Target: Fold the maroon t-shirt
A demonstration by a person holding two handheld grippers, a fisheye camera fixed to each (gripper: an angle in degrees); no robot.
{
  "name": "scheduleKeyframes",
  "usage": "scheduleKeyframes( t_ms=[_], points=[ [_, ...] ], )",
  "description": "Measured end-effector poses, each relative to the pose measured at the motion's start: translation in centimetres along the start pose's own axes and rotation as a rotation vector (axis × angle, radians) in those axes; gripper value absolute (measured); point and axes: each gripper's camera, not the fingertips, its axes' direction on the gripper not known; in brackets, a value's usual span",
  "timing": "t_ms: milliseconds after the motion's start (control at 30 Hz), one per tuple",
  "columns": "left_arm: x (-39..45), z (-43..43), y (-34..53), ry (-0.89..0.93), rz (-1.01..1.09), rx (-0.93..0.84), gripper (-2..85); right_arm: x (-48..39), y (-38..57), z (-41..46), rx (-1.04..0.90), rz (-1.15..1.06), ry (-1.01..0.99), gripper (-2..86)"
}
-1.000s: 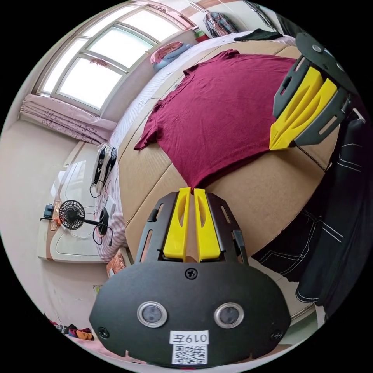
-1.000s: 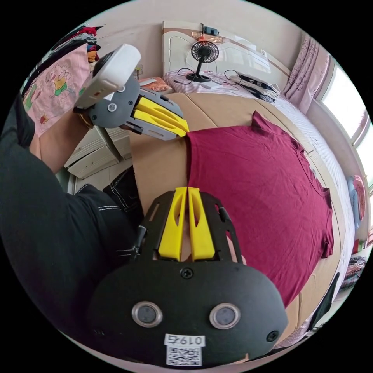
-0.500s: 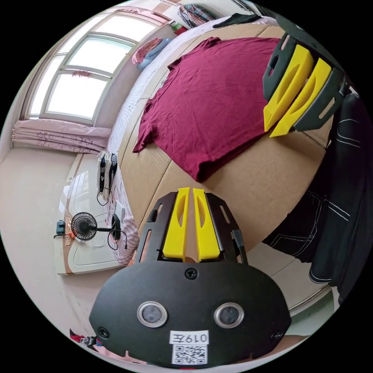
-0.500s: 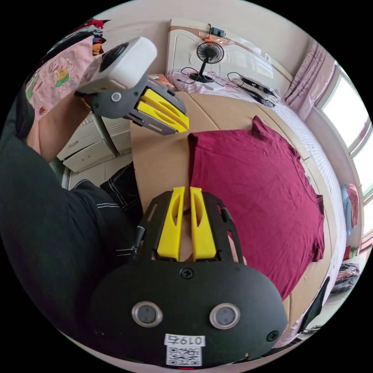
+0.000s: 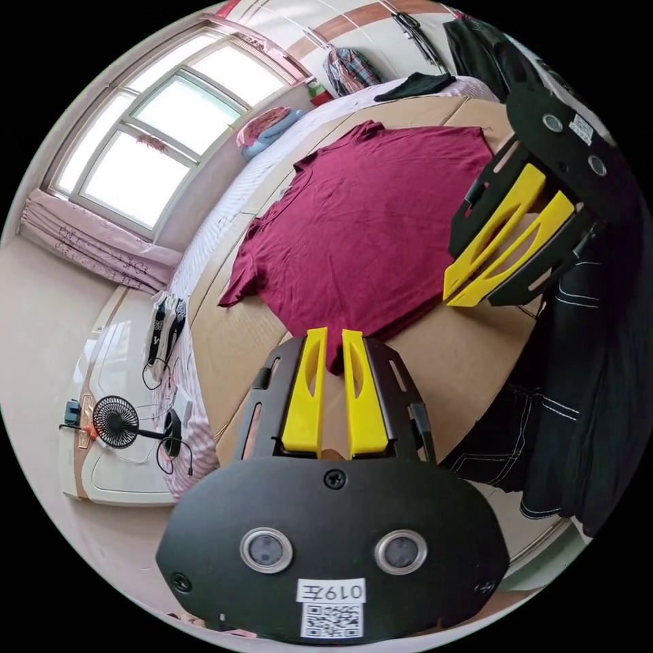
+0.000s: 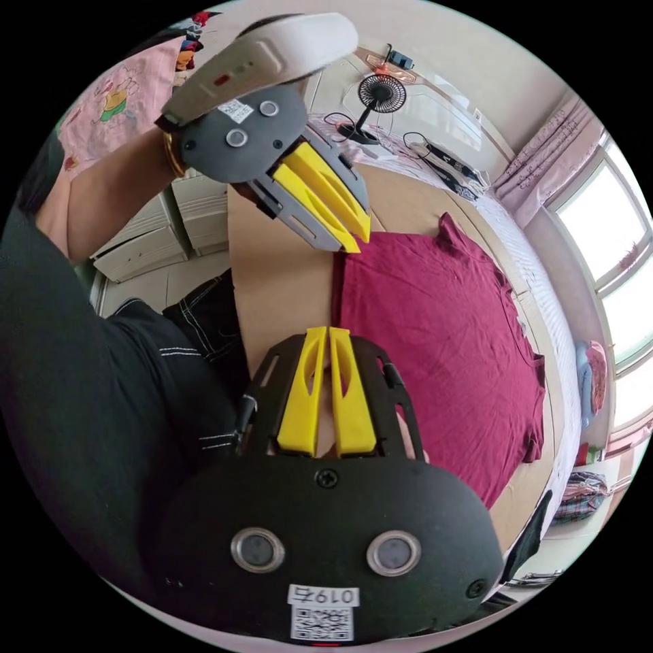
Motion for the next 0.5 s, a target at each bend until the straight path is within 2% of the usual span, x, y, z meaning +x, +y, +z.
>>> scheduleKeyframes(
  t_ms=[233,333,500],
  points=[
    [0.0,-0.3,0.3,-0.017,-0.007,-0.019,0.9,1.5,0.3,-0.9,0.088,0.086,0.008,-0.4],
    [-0.2,-1.0,0.4,-0.021,-0.009,-0.003,0.9,1.9,-0.5,0.1,0.062,0.078,0.015,1.8],
    [-0.7,-2.7,0.5,0.059,0.009,0.080,1.0,1.8,-0.7,0.8,0.054,0.076,0.002,4.8]
  ],
)
